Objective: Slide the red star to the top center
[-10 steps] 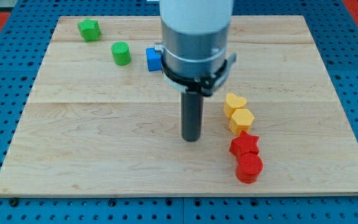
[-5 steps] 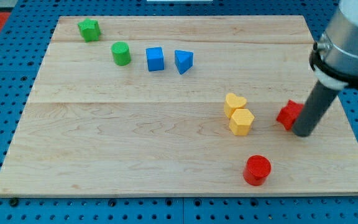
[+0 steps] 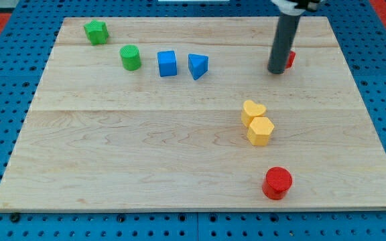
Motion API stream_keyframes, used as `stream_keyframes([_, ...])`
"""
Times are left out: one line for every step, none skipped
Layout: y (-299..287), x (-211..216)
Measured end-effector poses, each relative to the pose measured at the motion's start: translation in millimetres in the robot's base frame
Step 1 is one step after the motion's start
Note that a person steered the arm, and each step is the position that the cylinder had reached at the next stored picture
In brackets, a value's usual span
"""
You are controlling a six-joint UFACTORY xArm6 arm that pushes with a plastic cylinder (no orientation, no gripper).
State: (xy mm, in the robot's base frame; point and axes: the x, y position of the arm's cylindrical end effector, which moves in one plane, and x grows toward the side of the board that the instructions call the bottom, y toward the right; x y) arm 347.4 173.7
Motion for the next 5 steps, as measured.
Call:
stream_keyframes([50, 0])
stream_keyframes([60, 0])
stream_keyframes([50, -1])
stream_keyframes([24, -1])
stream_keyframes([3, -19])
